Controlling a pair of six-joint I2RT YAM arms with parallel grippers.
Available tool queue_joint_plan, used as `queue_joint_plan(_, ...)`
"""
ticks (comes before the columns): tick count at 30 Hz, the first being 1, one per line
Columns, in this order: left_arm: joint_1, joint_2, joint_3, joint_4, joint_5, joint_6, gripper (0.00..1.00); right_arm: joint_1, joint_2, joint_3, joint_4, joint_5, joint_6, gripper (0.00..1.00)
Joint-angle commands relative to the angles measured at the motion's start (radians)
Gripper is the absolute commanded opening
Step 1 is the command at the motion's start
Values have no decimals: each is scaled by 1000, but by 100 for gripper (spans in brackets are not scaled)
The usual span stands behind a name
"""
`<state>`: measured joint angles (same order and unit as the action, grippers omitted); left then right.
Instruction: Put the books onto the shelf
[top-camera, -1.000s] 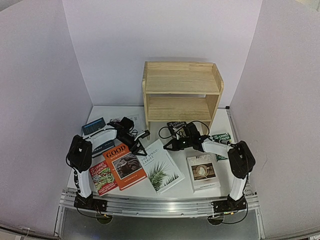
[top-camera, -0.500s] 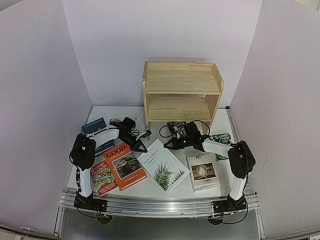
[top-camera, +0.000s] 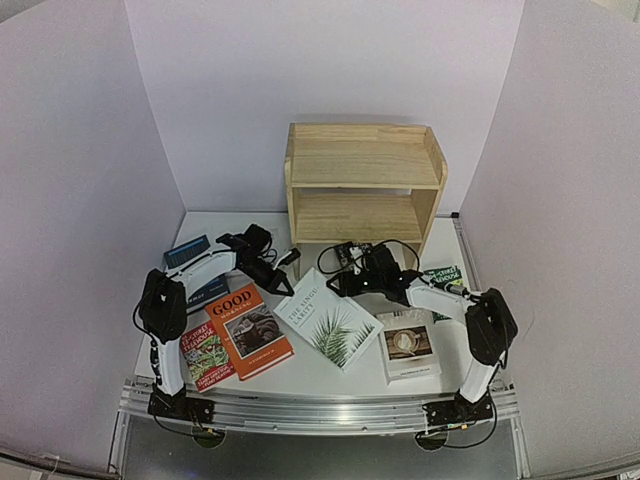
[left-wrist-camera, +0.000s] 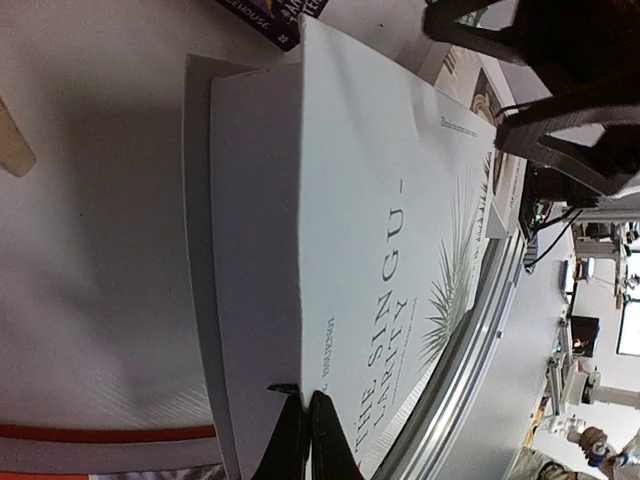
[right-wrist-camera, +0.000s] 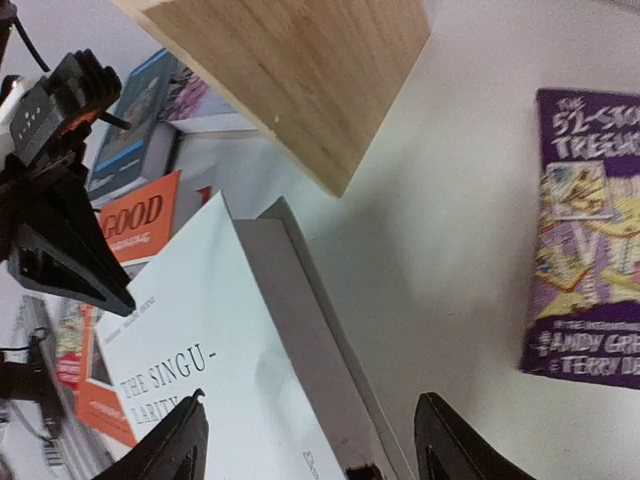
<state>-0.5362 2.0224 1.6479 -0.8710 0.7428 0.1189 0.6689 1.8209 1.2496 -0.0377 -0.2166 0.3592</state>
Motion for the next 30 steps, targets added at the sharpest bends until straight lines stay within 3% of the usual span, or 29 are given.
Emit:
queue_joint_plan(1, -1, -75, 34, -36, -71, -155, 0, 151, -79, 109, -166, 415, -196, 70)
queue_joint_plan(5, -2, -90, 46, -33, -106, -223, 0, 335, -73, 135, -199, 695, -366, 73)
queue_joint_plan(11, -1, -100, 62, -32, -95, -303, 0, 563, -32, 152, -206, 794, -460, 80)
queue_joint_plan(16, -1, -108, 58, -21, -83, -342, 0, 709, 112, 212, -211, 1011, -520, 90)
queue_joint_plan(24, -1, -127, 26, 7, -73, -372, 0, 728, 422, 419, -211, 1542, -629, 96)
queue_joint_plan(30, -1, -132, 15, 14, -68, -377, 0, 715, 464, 428, -208, 1645, -596, 95)
